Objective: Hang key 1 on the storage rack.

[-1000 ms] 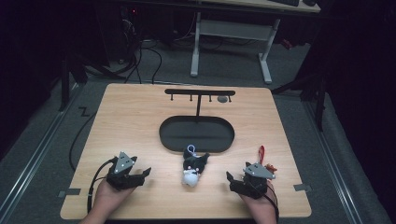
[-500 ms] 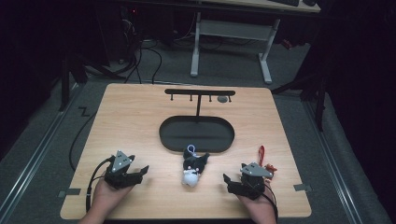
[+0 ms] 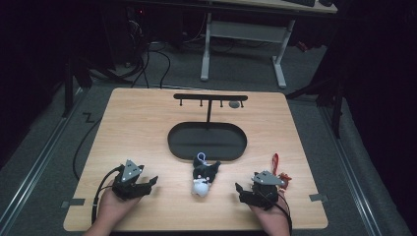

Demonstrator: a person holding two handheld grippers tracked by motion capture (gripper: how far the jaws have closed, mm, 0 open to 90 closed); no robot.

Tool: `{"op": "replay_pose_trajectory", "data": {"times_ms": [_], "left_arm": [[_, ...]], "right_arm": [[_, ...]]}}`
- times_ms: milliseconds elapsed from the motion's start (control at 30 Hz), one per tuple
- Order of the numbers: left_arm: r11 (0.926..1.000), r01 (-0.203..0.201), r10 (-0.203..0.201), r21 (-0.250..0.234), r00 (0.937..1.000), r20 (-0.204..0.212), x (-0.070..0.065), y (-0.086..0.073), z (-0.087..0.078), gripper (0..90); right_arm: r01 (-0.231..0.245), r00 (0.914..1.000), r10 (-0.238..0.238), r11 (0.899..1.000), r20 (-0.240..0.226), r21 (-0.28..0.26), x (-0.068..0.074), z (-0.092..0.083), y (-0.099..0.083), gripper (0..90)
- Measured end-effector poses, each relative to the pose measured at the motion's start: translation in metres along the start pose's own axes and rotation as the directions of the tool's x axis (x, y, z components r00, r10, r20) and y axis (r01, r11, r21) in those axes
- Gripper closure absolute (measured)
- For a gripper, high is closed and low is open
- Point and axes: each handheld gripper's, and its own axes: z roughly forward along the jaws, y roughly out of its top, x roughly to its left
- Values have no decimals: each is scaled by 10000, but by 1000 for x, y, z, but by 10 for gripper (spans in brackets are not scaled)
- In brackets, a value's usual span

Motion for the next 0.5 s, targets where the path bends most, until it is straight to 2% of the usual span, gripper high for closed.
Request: {"op": "replay_pose_trajectory", "data": {"times_ms": [233, 333, 500], "left_arm": [[9991, -385, 380, 176, 9989, 260, -1, 2, 3, 353], [9987, -513, 510, 77, 9981, 353, -1, 2, 2, 371], [9974, -714, 721, -119, 9947, 732, -1, 0, 0, 432]], "right_arm": [[-75, 9999, 81, 9990, -135, 450, 2, 2, -2, 194], [53, 9999, -42, 9972, -147, 752, 2, 2, 0, 194], [-155, 9997, 179, 9926, -180, 1208, -2, -5, 9, 212]]}}
